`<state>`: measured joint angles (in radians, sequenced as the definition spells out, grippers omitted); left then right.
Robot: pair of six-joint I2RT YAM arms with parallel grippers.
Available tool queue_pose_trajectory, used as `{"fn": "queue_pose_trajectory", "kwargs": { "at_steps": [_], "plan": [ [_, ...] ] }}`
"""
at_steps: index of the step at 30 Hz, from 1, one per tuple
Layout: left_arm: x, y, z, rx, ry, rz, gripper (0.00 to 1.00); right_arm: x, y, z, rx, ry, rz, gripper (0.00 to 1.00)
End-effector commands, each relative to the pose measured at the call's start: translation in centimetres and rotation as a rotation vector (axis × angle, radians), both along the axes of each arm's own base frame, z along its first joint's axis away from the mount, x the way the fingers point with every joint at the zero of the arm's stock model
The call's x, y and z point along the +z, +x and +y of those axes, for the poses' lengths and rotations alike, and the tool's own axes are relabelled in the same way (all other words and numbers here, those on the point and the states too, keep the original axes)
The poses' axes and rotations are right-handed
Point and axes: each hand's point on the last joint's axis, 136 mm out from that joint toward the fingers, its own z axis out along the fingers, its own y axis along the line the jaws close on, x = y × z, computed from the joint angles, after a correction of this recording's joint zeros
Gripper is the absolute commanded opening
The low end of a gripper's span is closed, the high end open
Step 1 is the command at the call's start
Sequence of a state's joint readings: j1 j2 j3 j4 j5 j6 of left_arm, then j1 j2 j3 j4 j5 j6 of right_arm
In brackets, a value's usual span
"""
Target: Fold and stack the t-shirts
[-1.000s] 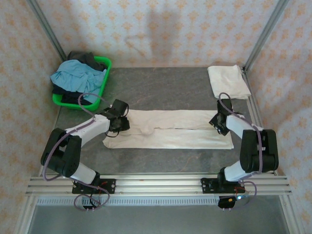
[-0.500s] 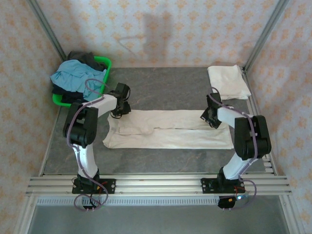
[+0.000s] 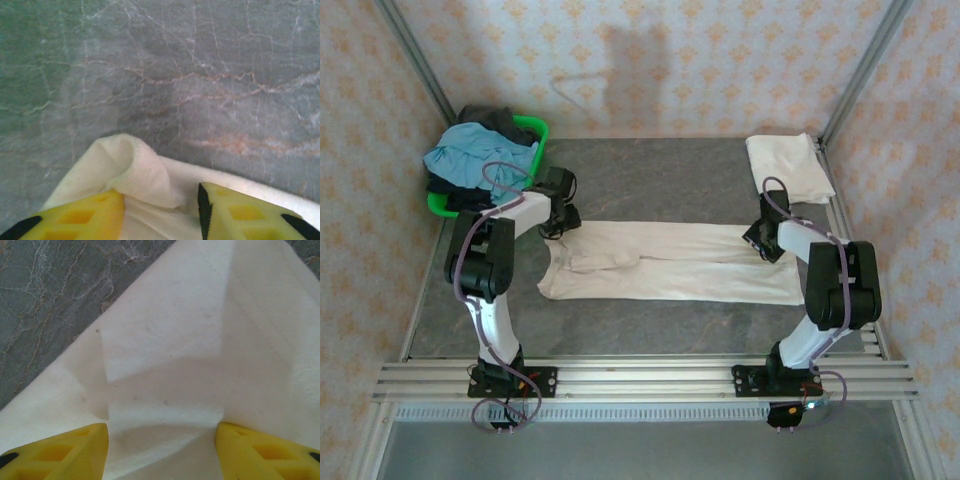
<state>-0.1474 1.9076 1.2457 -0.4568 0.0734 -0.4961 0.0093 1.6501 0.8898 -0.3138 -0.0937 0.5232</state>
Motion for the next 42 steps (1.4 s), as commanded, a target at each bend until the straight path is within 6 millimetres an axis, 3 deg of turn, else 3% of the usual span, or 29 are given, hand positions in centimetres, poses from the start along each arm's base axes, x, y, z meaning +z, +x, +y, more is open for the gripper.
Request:
{"fn": "queue_pose_trajectory", "kwargs": {
  "at_steps": [1, 5, 10, 14, 17, 23, 28, 37, 42],
  "plan": [
    [3.7, -1.3, 0.4, -0.018, 0.041, -0.055, 0.5, 0.1, -2.0, -0.7, -0.009, -0.014, 0.036, 0.6],
    [5.4, -4.4, -1.3, -0.099, 0.078, -0.06, 0.55, 0.5, -2.4, -0.5, 0.003, -0.011, 0.03, 0.6],
    [4.6, -7.6, -6.0, -0.246, 0.033, -0.024, 0.51, 0.4, -2.6, -0.3, 0.011, 0.001, 0.028, 0.6],
    [3.6, -8.0, -10.6, -0.361, -0.048, -0.012, 0.48, 0.4, -2.3, -0.2, 0.022, 0.004, 0.025, 0.6],
    [2.8, -7.3, -12.6, -0.406, -0.082, -0.009, 0.5, 0.3, -2.4, -0.1, 0.025, 0.005, 0.027, 0.6],
    [0.7, -7.9, -12.8, -0.38, -0.102, 0.044, 0.49, 0.1, -2.5, -0.2, 0.031, 0.002, 0.03, 0.6],
    [0.3, -9.0, -13.2, -0.368, -0.125, 0.066, 0.36, 0.0, -2.5, 0.0, 0.032, 0.009, 0.029, 0.6],
    [2.8, -10.4, -13.2, -0.379, -0.111, 0.044, 0.02, -0.4, -2.6, 0.0, 0.036, 0.008, 0.035, 0.6],
    [3.9, -11.4, -12.8, -0.382, -0.091, 0.038, 0.0, -0.3, -2.6, 0.0, 0.039, 0.006, 0.034, 0.6]
  ]
}}
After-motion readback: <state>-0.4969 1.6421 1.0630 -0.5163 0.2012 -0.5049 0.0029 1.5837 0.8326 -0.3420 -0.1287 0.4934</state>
